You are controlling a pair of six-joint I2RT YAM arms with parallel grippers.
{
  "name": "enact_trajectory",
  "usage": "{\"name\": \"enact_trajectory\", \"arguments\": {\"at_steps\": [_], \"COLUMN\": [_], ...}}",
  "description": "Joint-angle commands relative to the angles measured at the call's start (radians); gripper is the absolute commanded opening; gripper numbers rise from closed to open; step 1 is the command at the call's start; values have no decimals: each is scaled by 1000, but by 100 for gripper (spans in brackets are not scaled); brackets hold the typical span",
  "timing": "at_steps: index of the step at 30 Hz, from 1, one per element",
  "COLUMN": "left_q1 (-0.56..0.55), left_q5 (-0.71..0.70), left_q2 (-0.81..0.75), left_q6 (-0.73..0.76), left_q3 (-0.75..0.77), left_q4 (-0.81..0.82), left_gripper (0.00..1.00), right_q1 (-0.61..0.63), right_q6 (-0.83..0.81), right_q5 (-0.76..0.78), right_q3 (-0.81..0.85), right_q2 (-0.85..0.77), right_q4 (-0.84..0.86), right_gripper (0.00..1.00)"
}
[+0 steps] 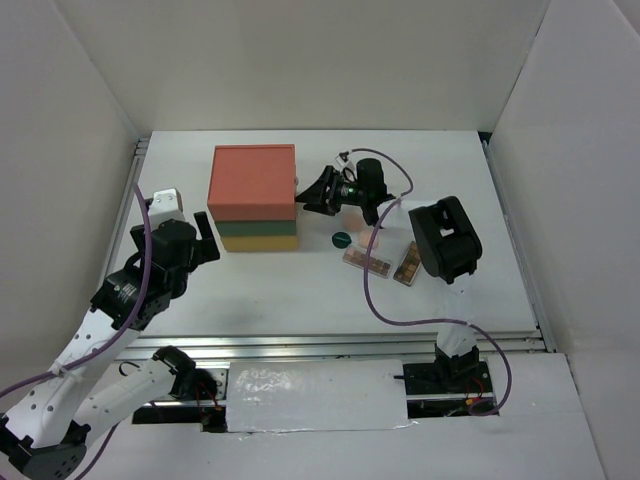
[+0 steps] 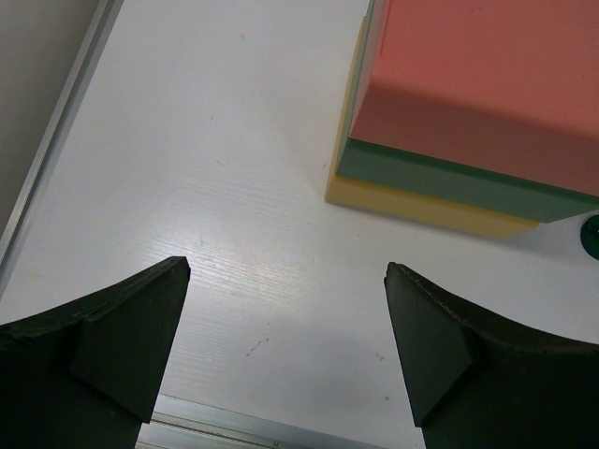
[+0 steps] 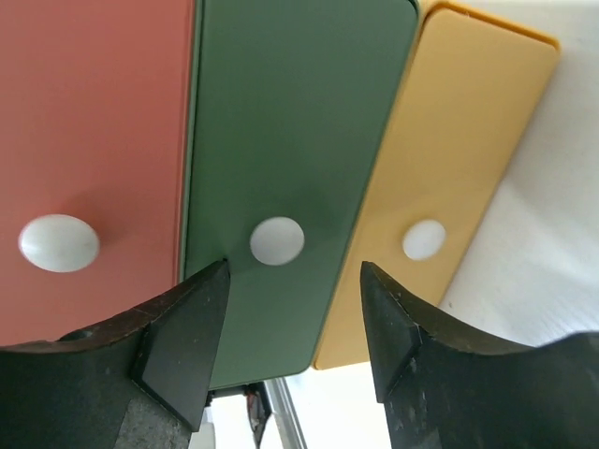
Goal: Organize the makeup
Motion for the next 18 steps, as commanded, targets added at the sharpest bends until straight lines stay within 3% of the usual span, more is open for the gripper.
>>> {"name": "enact_trajectory", "arguments": {"at_steps": [1, 7, 15, 18], "left_q1": [4, 4, 4, 6], "left_q5": [3, 8, 11, 15], "left_q2": [-4, 2, 8, 11], "left_q6": [28, 31, 34, 36], "left_q3": [-4, -4, -4, -4], "left_q4": [45, 45, 47, 48], "left_gripper": [99, 99, 99, 99], "right_q1": [-9, -15, -15, -18], "right_q6": [57, 103, 160, 186], "right_q5": [-42, -68, -116, -119], "right_q3": [17, 48, 62, 57], "right_q2": [24, 68, 111, 122], "right_q4": [154, 204, 304, 350], "right_gripper": [65, 60, 38, 36]}}
